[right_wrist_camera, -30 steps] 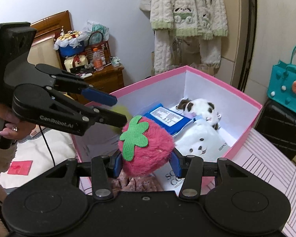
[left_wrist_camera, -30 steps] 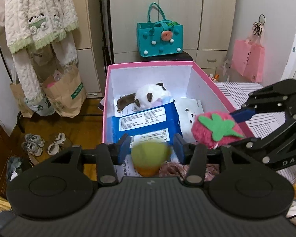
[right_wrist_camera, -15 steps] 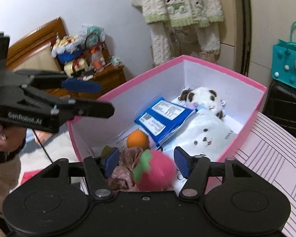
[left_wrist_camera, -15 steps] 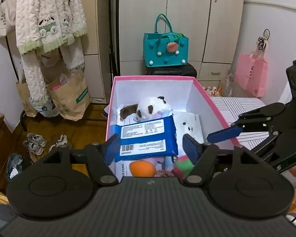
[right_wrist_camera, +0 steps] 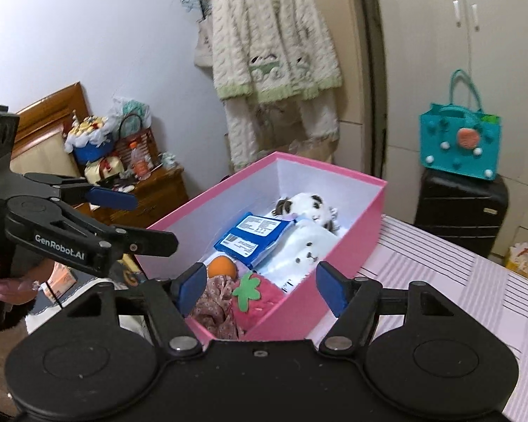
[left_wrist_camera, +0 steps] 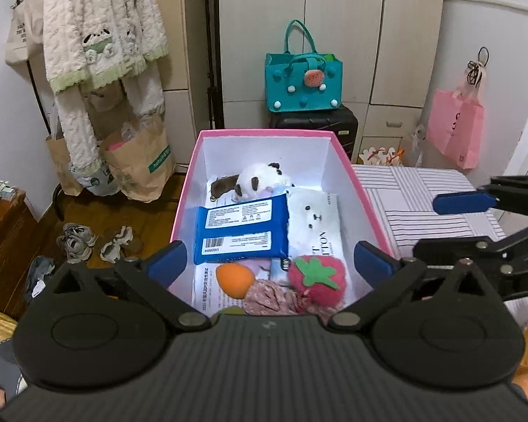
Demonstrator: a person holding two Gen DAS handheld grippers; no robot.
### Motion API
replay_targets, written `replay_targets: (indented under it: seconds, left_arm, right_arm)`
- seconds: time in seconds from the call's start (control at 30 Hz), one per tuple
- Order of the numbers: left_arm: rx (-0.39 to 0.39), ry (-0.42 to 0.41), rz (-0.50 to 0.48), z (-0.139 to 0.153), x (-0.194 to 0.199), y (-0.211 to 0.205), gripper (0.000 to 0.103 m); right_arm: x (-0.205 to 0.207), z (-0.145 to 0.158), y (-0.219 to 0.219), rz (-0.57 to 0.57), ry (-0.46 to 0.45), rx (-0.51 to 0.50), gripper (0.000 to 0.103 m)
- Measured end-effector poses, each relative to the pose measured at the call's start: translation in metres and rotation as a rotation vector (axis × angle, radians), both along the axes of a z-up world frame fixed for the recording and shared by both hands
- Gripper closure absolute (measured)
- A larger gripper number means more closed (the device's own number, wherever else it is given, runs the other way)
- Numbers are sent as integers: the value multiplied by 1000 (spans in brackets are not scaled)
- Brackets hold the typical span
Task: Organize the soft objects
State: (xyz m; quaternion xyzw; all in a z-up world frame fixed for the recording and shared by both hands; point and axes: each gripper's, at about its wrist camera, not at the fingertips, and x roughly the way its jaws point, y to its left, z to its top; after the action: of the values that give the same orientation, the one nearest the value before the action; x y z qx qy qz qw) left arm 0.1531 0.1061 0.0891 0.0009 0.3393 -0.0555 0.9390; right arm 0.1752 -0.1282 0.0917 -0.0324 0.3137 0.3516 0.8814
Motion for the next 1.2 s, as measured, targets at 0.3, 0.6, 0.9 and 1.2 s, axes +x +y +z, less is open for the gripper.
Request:
replay_targets:
  seconds: [0.3, 0.6, 0.9, 1.2]
  left_arm:
    - [187, -50, 50, -6, -33, -42, 0]
    - [104, -47, 32, -17, -60, -59, 0]
    - [38, -78, 16, -22, -80, -76, 0]
    - [26, -107, 23, -22, -92, -81, 0]
  right_arm:
    - [-45, 14, -27, -321, -70, -40, 0]
    - [-71, 1, -57, -431, 2, 44, 0]
    - [-97, 3, -57, -501, -60, 12, 0]
    - [-123, -4, -60, -544, -98, -70, 0]
